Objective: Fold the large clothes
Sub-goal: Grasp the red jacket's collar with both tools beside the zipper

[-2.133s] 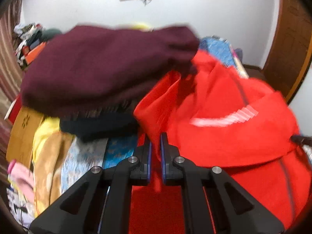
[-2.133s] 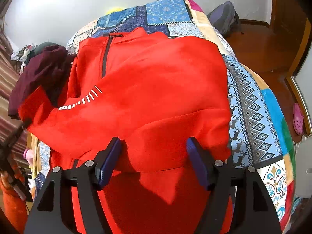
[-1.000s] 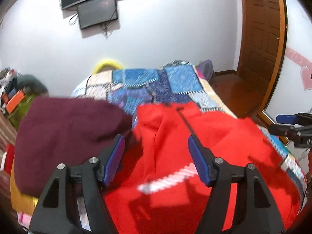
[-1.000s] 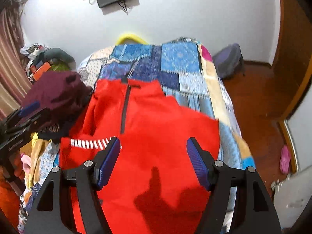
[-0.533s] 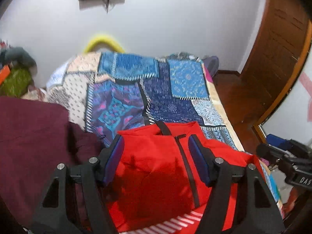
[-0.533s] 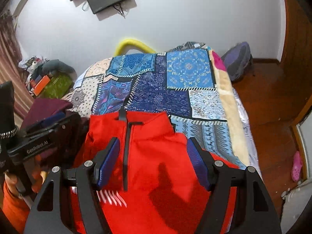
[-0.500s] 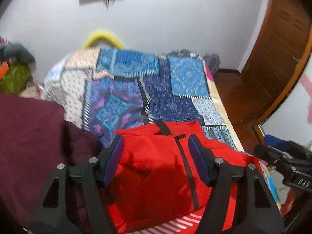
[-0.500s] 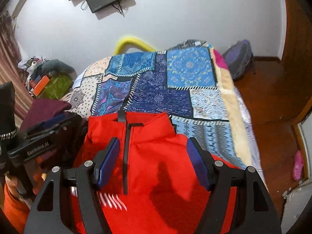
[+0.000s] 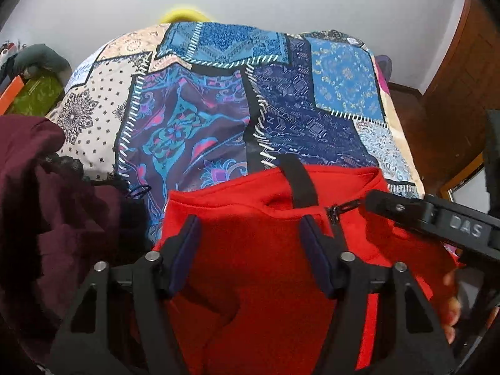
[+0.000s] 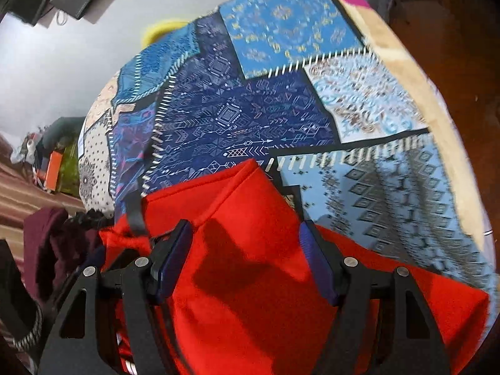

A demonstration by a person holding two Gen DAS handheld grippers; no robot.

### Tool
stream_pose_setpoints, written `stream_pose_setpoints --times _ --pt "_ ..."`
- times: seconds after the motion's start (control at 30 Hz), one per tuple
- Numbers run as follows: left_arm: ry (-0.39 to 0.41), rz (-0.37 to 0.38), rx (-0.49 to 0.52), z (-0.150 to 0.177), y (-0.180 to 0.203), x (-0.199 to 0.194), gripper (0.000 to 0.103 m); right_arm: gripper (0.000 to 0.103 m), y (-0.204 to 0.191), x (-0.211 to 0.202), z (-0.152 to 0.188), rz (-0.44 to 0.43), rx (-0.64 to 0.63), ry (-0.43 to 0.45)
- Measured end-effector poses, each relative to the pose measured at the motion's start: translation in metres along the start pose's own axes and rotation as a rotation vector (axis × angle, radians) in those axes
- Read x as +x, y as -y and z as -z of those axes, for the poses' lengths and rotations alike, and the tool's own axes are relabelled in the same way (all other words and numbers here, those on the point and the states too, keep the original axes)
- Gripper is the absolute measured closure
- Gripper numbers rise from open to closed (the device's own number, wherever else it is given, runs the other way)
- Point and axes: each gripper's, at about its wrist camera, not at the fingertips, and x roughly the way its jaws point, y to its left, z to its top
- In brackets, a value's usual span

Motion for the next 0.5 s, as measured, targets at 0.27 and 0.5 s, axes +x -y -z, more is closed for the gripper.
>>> stream_pose_setpoints --times 0.27,0.5 --pt "-0.010 0.035 0.044 0.002 0.003 0.003 0.086 0.092 -0.008 0.004 0.003 -0.014 -0.079 0.004" --pt "-0.003 0.086 0.062 0.010 0.012 -0.027 0.096 0.095 -0.027 -0.040 0.022 0.026 -0.150 0.064"
